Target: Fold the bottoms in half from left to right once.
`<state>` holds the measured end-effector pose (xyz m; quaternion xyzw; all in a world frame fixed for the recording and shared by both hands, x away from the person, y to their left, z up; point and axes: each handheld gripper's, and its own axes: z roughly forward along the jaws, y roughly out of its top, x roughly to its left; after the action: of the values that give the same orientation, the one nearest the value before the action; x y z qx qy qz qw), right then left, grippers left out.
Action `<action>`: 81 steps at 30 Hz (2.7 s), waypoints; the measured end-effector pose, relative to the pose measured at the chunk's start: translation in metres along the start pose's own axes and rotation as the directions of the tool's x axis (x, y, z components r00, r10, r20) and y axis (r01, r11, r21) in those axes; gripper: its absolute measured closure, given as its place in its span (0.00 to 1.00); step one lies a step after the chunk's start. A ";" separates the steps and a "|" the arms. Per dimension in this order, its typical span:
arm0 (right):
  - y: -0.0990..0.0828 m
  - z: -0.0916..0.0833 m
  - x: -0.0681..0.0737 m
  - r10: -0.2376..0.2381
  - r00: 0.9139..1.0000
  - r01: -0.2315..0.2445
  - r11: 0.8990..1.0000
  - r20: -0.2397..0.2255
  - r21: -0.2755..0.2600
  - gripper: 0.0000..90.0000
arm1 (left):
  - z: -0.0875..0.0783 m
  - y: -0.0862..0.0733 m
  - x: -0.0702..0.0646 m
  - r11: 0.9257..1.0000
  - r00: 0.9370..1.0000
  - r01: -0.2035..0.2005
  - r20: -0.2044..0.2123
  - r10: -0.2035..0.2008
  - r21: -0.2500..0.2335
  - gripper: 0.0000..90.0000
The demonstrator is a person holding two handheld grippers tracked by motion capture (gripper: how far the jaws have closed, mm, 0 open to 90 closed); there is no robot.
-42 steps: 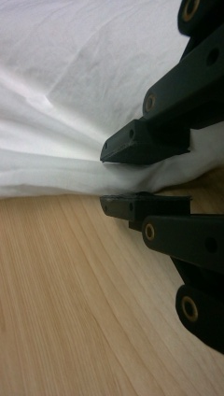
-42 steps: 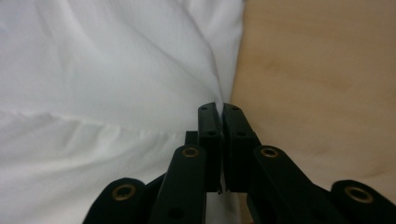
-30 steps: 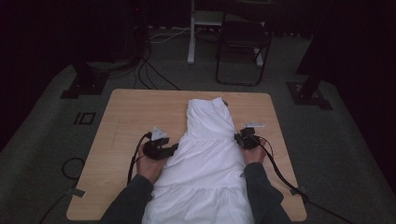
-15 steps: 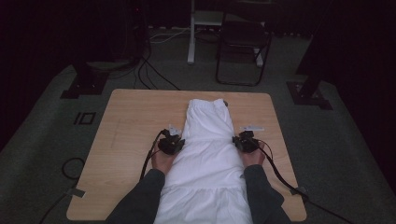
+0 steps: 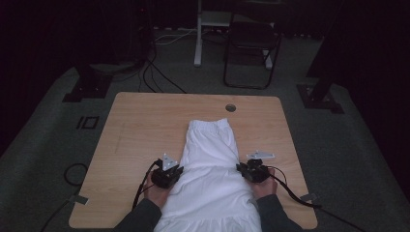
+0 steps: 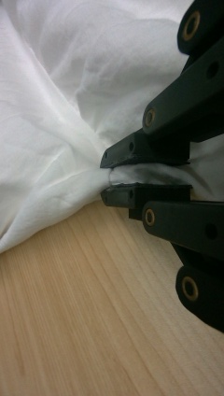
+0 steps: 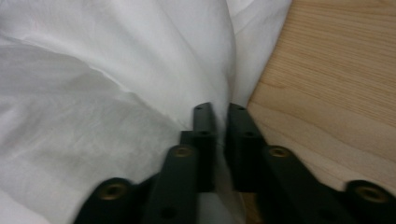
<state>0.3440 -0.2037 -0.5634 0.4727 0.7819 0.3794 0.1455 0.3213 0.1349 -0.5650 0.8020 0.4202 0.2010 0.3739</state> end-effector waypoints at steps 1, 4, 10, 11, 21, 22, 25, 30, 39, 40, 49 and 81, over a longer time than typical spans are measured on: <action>0.002 0.000 -0.002 -0.002 1.000 0.002 1.000 -0.014 0.000 0.72 | 0.000 0.000 0.000 1.000 1.000 -0.004 -0.003 0.004 0.001 0.90; 0.013 -0.004 -0.009 -0.010 0.998 0.009 1.000 -0.063 -0.018 0.50 | 0.000 0.000 -0.001 1.000 1.000 -0.006 -0.008 0.006 0.001 0.90; 0.053 -0.003 -0.014 -0.024 0.997 0.017 0.994 -0.066 -0.104 0.58 | 0.001 0.001 -0.003 1.000 1.000 -0.015 -0.020 0.015 -0.002 0.90; 0.060 0.001 -0.015 -0.016 0.997 0.008 0.994 -0.075 -0.108 0.64 | 0.001 0.001 -0.003 1.000 1.000 -0.015 -0.021 0.015 -0.001 0.90; 0.098 0.053 -0.011 0.031 0.988 -0.043 0.996 -0.154 -0.075 0.56 | 0.001 0.001 -0.004 1.000 1.000 -0.015 -0.028 0.015 -0.002 0.89; 0.098 0.059 -0.010 0.032 0.986 -0.042 0.997 -0.165 -0.057 0.57 | 0.001 0.001 -0.004 1.000 0.999 -0.016 -0.031 0.016 -0.001 0.88; 0.098 0.069 -0.006 -0.009 0.983 0.014 1.000 -0.185 0.026 0.88 | 0.001 0.001 -0.005 1.000 0.999 -0.021 -0.038 0.021 -0.004 0.84; 0.109 0.032 -0.005 -0.095 0.994 0.102 0.984 0.053 -0.148 0.99 | 0.000 0.000 -0.004 1.000 1.000 -0.006 -0.024 0.006 -0.007 0.68; 0.087 0.050 -0.035 -0.004 0.980 0.018 0.998 0.200 -0.064 0.91 | 0.001 0.001 -0.008 1.000 1.000 -0.020 -0.014 0.020 0.004 0.66; 0.082 0.057 -0.039 0.013 0.981 -0.006 0.999 0.195 -0.037 0.88 | 0.001 0.001 -0.008 1.000 1.000 -0.017 -0.013 0.017 0.003 0.66; 0.086 0.046 -0.048 0.076 0.983 -0.059 0.992 0.166 -0.107 0.50 | 0.001 0.001 -0.008 1.000 1.000 -0.018 -0.017 0.018 0.004 0.66; 0.049 0.055 -0.005 -0.004 0.992 0.012 0.998 0.126 -0.065 0.82 | -0.048 0.030 0.007 0.991 0.998 0.043 0.054 -0.036 -0.129 0.45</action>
<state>0.4095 -0.1704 -0.5654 0.4876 0.7601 0.3739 0.2116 0.3101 0.1510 -0.5113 0.7723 0.4122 0.1998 0.4402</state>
